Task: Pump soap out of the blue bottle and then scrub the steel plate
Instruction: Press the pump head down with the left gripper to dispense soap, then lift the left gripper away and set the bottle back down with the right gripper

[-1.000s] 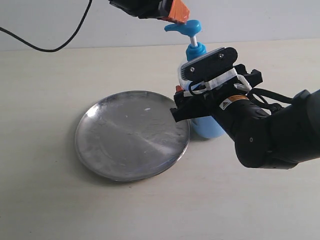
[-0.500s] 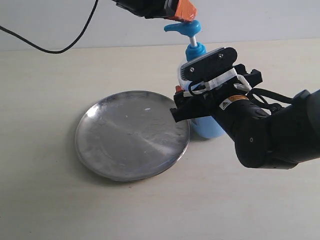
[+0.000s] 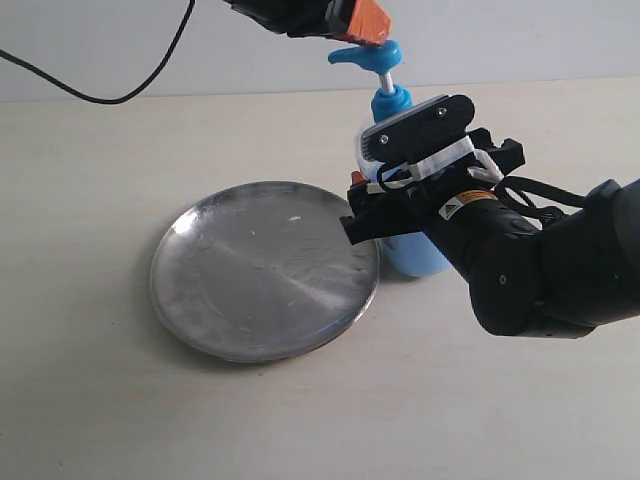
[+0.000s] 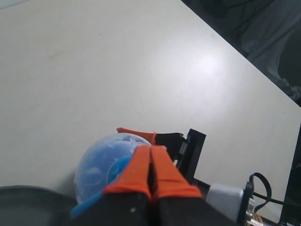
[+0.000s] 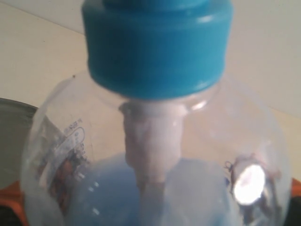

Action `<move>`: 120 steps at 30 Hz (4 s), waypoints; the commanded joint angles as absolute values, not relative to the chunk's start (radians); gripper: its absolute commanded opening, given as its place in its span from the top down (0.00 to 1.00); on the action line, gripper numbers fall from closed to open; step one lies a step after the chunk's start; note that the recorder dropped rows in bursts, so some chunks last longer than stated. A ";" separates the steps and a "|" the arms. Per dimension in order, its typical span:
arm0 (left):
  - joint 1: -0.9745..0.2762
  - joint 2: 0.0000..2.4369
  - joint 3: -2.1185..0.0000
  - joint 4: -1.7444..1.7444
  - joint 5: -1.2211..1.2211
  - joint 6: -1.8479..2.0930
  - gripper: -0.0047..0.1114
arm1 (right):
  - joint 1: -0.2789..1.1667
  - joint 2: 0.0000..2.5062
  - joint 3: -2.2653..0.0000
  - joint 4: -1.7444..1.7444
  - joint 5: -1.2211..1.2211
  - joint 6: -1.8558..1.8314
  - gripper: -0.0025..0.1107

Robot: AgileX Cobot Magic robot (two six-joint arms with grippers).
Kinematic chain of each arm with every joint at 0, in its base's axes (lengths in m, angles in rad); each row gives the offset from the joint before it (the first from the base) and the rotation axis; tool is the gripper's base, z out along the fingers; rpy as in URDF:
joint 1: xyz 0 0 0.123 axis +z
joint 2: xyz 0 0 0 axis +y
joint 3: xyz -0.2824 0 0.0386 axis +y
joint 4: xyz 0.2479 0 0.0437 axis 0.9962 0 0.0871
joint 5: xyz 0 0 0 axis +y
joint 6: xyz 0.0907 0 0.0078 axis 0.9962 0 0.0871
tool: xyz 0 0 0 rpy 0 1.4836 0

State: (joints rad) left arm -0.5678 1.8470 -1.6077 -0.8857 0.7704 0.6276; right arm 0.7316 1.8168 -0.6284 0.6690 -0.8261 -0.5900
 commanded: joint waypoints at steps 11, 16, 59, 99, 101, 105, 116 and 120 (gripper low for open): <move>-0.572 1.863 -1.605 -0.804 0.854 0.591 0.96 | 0.733 1.814 -0.635 0.635 -0.859 -0.602 0.98; -0.572 1.863 -1.605 -0.795 0.869 0.569 0.96 | 0.733 1.814 -0.635 0.625 -0.859 -0.602 0.98; -0.619 1.989 -1.552 -0.586 0.894 0.403 0.96 | 0.733 1.814 -0.635 0.602 -0.839 -0.600 0.98; -0.448 1.679 -1.702 -0.557 0.761 0.342 0.96 | 0.693 1.718 -0.635 0.708 -0.823 -0.594 0.98; -0.448 1.679 -1.702 -0.512 0.770 0.305 0.96 | 0.677 1.690 -0.635 0.708 -0.805 -0.591 0.98; -0.448 1.679 -1.702 -0.473 0.780 0.268 0.96 | 0.642 1.664 -0.635 0.708 -0.769 -0.567 0.98; -0.448 1.679 -1.700 -0.381 0.835 0.217 0.96 | 0.492 1.635 -0.635 0.513 -0.583 -0.360 0.98; -0.448 1.670 -1.662 -0.316 0.835 0.178 0.96 | 0.453 1.633 -0.623 0.439 -0.575 -0.301 0.98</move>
State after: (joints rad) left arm -0.4498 1.6871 -1.6861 -0.3599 0.8331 0.2068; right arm 0.4789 1.6621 -0.6224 0.5188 -0.4920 -0.3425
